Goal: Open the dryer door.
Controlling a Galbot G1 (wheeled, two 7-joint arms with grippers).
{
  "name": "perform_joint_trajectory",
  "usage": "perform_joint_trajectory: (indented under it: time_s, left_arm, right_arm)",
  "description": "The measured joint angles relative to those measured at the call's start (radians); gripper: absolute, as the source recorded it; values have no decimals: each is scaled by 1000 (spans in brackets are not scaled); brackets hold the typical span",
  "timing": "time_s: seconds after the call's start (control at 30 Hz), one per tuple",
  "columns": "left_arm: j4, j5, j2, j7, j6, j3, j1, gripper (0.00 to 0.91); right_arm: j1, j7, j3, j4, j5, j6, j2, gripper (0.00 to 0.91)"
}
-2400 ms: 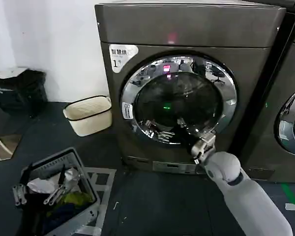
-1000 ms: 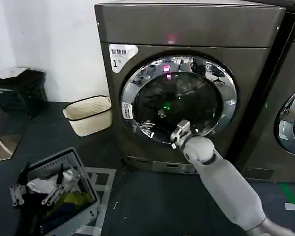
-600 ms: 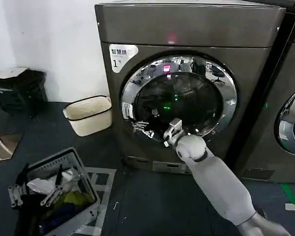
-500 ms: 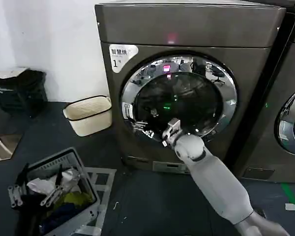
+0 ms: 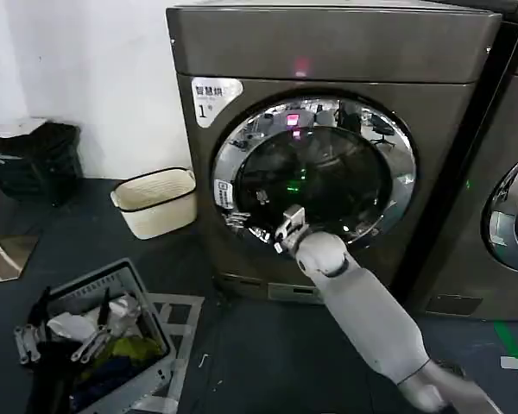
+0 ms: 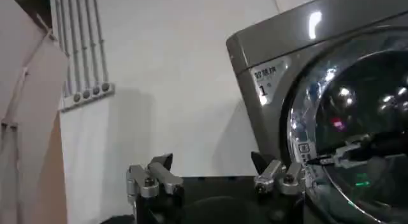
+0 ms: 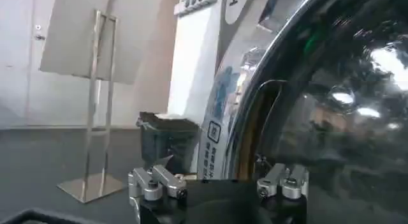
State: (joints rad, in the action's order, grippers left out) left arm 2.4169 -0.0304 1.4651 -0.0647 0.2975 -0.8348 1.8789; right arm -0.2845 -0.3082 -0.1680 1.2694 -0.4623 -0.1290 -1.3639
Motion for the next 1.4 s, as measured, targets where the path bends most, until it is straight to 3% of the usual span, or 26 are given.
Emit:
perform_joint_trajectory:
  time_s: [0.7,1.4]
  left_arm:
    - [1,0,1,-1,3,-1,1,907]
    - [-12,-10,1,12,-28,1,-28,907]
  right_arm:
    - [49,-62,-25,-62,-8,3,-25,907]
    - [31,-256,-45,46,-149,-54,69,907]
